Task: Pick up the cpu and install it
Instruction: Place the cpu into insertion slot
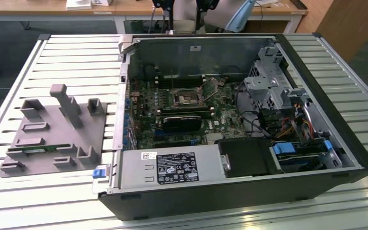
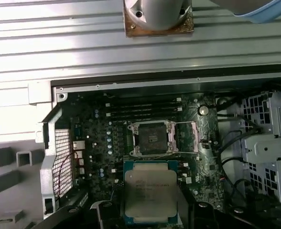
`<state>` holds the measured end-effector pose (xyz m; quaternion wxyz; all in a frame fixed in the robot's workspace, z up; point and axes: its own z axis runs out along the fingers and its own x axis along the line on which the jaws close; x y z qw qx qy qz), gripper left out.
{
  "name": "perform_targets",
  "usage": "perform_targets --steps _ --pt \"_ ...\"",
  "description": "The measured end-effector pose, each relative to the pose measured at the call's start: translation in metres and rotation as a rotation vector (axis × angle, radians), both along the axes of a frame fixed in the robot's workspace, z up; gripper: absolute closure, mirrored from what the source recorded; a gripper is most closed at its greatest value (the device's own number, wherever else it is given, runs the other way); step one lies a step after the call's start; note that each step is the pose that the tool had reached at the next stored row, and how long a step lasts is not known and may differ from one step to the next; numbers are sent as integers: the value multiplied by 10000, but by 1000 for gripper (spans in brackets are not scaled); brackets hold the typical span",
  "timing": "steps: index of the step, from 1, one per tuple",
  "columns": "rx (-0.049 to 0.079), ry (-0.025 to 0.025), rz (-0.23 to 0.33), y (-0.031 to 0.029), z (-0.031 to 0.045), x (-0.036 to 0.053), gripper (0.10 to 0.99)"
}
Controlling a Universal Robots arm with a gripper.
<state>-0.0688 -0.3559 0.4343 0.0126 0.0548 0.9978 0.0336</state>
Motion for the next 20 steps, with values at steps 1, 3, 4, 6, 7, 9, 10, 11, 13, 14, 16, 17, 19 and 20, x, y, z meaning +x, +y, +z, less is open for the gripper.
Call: perform_targets --steps 1,3,4,6,7,9,10,11,13,14,16,17,19,20 --pt "0 0 -179 0 -1 0 557" --pt "0 0 -537 0 -3 0 557" --pt "0 0 -708 0 -4 0 557" --pt "0 0 -1036 0 -6 0 557" --pt "0 0 -1195 0 -7 0 557" --pt "0 0 -1510 0 -8 0 557" --pt "0 0 -1664 0 -9 0 557" --pt "0 0 -1821 0 -10 0 557" --pt "0 0 -2139 0 -11 0 557" --pt "0 0 -2287 0 -12 0 557" --pt "0 0 -2584 0 -14 0 557" --pt "0 0 -2727 0 -14 0 557" --pt "0 0 -3013 0 -16 0 557" --pt "0 0 -3159 0 -17 0 557"
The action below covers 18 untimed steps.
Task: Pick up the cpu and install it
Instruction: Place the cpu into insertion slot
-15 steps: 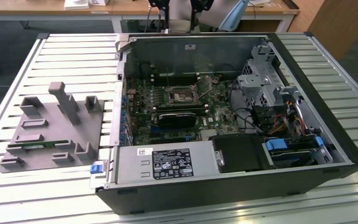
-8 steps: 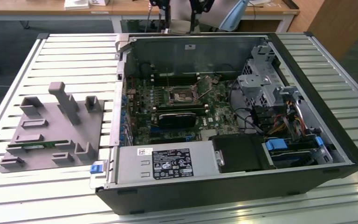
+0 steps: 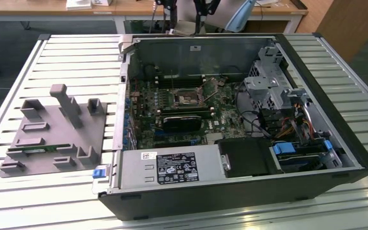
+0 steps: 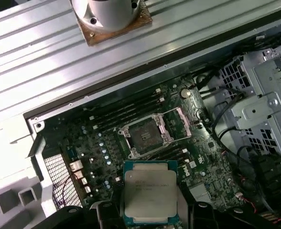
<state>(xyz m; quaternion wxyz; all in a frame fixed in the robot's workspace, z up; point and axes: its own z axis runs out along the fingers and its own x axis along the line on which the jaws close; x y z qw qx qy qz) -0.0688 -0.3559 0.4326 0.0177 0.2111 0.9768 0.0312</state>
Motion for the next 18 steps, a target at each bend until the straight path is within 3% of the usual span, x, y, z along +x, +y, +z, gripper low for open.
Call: perform_targets --steps 18 --pt "0 0 -2735 0 -9 0 557"
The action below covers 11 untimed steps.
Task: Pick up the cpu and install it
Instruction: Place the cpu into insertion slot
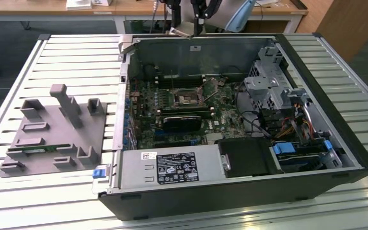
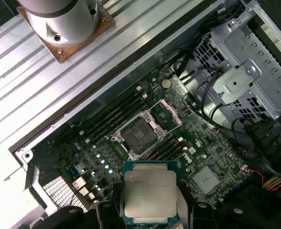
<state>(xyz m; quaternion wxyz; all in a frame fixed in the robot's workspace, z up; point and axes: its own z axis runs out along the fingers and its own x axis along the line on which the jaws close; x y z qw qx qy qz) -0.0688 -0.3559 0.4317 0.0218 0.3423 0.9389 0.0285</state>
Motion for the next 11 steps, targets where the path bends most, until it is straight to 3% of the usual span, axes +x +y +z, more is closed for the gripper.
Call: perform_targets --steps 11 --pt "0 0 -1964 0 -14 0 557"
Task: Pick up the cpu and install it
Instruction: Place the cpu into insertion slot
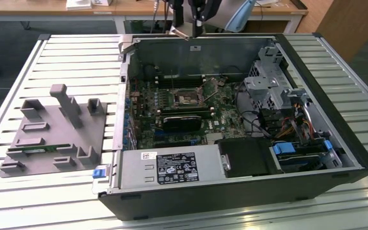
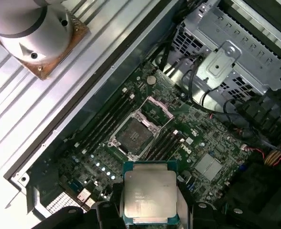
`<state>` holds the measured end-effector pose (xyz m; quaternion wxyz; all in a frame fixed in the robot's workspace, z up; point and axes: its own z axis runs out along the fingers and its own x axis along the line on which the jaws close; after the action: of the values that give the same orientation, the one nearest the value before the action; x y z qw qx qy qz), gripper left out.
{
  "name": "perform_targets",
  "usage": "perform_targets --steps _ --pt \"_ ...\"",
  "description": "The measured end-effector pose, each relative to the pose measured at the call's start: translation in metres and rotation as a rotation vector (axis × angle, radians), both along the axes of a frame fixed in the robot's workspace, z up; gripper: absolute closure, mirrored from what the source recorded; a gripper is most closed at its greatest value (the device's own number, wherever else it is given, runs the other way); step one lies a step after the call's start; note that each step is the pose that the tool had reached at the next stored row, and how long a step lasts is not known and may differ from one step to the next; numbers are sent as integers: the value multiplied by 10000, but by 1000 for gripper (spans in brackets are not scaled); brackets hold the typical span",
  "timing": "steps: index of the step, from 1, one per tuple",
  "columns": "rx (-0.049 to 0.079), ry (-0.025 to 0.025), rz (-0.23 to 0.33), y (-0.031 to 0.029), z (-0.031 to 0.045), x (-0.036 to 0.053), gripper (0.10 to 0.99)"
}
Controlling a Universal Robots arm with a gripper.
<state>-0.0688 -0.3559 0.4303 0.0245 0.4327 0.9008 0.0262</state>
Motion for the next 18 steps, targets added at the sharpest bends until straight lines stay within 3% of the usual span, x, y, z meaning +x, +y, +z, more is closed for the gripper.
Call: perform_targets --steps 18 --pt "0 0 -3237 0 -23 0 557"
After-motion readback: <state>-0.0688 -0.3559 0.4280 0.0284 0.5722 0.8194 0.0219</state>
